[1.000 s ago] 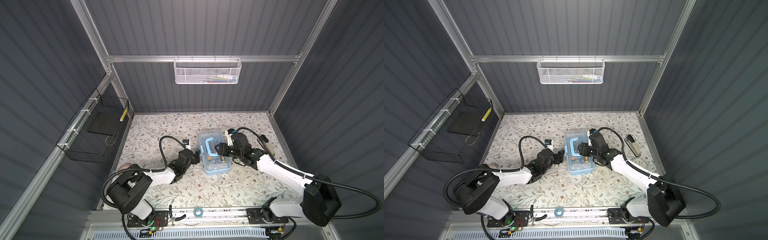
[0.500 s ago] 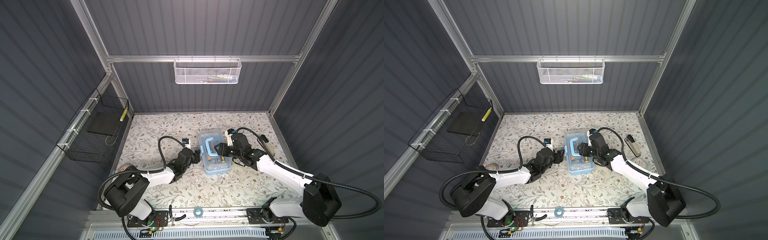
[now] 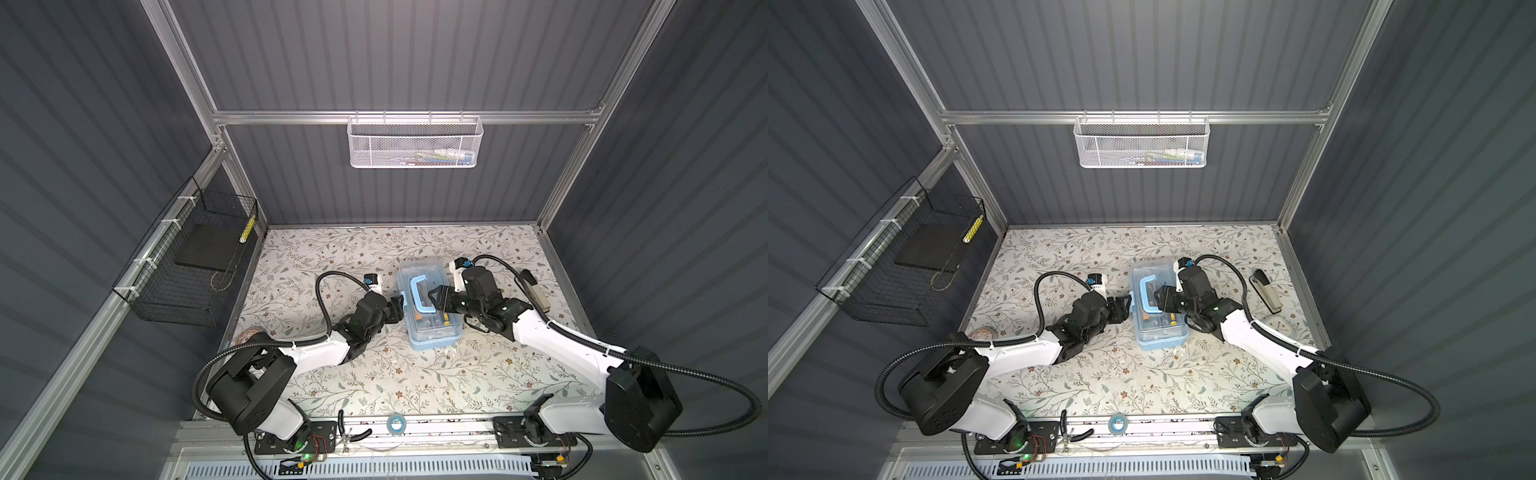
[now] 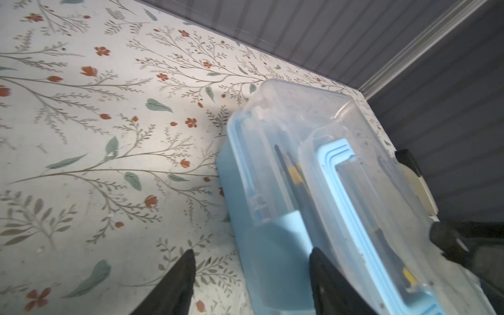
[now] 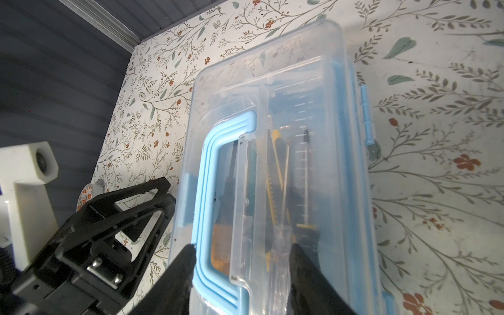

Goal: Pack the tool kit

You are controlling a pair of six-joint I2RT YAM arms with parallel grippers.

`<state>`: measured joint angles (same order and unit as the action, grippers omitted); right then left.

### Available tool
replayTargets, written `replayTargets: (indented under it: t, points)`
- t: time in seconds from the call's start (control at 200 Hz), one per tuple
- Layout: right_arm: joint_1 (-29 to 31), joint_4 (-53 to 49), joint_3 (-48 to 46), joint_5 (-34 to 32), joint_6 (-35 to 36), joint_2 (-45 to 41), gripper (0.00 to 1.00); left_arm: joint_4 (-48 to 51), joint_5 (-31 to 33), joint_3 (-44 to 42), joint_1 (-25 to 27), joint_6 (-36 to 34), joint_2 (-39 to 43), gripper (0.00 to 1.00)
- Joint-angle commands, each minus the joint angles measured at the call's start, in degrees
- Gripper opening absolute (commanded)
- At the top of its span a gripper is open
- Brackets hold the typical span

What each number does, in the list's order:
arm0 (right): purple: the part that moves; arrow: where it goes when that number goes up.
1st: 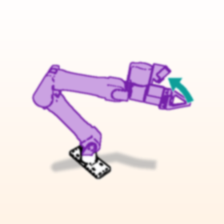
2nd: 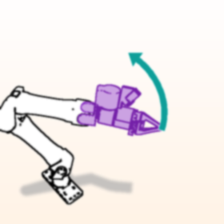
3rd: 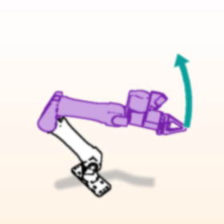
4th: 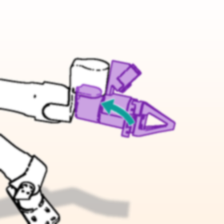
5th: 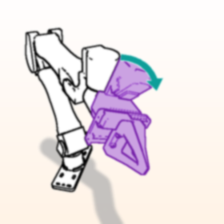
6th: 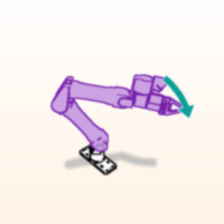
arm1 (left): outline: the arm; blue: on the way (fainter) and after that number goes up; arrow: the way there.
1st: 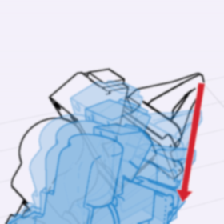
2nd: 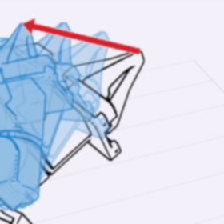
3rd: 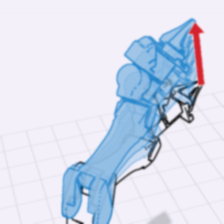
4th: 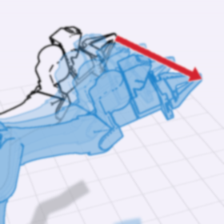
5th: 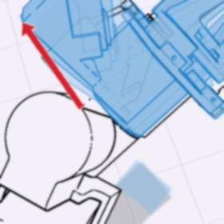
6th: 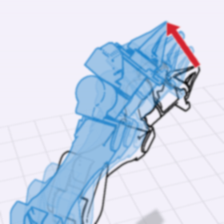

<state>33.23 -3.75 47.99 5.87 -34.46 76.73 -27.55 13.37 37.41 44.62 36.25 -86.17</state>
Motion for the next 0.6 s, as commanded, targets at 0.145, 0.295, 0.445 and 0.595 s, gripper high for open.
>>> replayTargets:
  t: [0.145, 0.295, 0.445, 0.595]
  points:
    - [-0.11, -5.78, -2.02, -0.64, 0.34, 2.71, 0.57, 0.30, -5.27, 2.69, 0.37, 0.48, -3.05, 0.50]
    - [-0.16, -5.78, -2.02, -0.61, 0.39, 3.08, 0.57, -0.24, -6.77, 3.02, 0.34, 0.63, -4.09, 0.41]
    - [-0.12, -5.92, -1.88, -0.95, 0.53, 3.31, 0.57, 0.16, -6.04, 2.76, 0.38, 0.49, -3.77, 0.41]
    - [-0.16, -5.91, -1.67, -1.06, 0.69, 3.58, 0.57, 1.63, -3.76, 2.74, 0.38, 0.40, -2.39, 0.40]
